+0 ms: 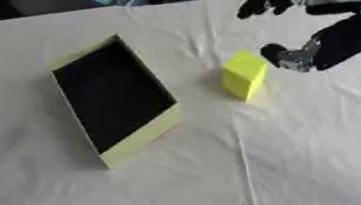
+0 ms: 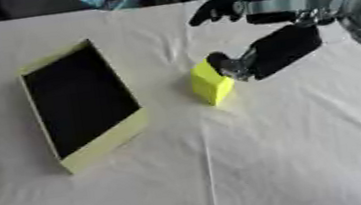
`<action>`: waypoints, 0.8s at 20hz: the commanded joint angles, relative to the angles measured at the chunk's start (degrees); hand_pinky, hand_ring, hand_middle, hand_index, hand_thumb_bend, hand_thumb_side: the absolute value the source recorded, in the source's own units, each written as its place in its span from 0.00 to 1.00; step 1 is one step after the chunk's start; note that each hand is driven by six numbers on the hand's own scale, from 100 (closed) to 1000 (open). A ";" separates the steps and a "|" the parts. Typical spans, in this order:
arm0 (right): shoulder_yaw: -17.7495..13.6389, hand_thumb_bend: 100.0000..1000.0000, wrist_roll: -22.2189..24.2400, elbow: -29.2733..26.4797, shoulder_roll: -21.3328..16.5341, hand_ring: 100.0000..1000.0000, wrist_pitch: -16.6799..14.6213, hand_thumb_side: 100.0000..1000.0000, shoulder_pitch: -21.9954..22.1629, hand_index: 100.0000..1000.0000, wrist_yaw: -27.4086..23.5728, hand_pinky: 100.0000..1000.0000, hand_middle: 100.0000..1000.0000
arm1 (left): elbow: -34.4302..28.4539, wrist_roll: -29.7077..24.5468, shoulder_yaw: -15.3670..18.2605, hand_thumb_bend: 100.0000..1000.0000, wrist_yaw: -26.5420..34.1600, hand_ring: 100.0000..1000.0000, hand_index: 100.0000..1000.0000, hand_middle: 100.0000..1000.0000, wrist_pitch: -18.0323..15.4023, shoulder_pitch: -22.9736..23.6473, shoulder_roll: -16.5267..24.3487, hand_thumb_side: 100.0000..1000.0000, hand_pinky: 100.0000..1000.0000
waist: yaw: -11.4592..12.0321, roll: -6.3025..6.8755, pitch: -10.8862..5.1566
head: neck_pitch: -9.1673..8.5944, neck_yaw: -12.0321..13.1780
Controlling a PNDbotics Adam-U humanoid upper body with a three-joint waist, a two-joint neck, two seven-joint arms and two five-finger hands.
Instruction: Pick up objects on the table and place them in the box.
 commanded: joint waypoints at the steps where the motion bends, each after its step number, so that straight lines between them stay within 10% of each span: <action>1: 0.04 0.00 0.97 -0.20 -0.42 0.98 0.54 0.75 -0.98 1.00 1.59 0.91 0.98 | -0.87 -0.40 -0.15 0.00 0.07 0.65 0.73 0.71 -0.04 -0.88 0.91 0.51 0.50 | 0.00 -0.56 -0.88 | -0.53 -0.05; 16: 4.41 0.00 -1.36 9.29 2.89 0.95 -2.41 0.93 -2.11 1.00 12.47 0.86 0.94 | -0.87 -1.14 -0.45 0.00 0.28 0.64 0.72 0.70 0.09 -1.36 0.87 0.51 0.50 | 0.13 -0.76 -0.36 | -1.01 -0.16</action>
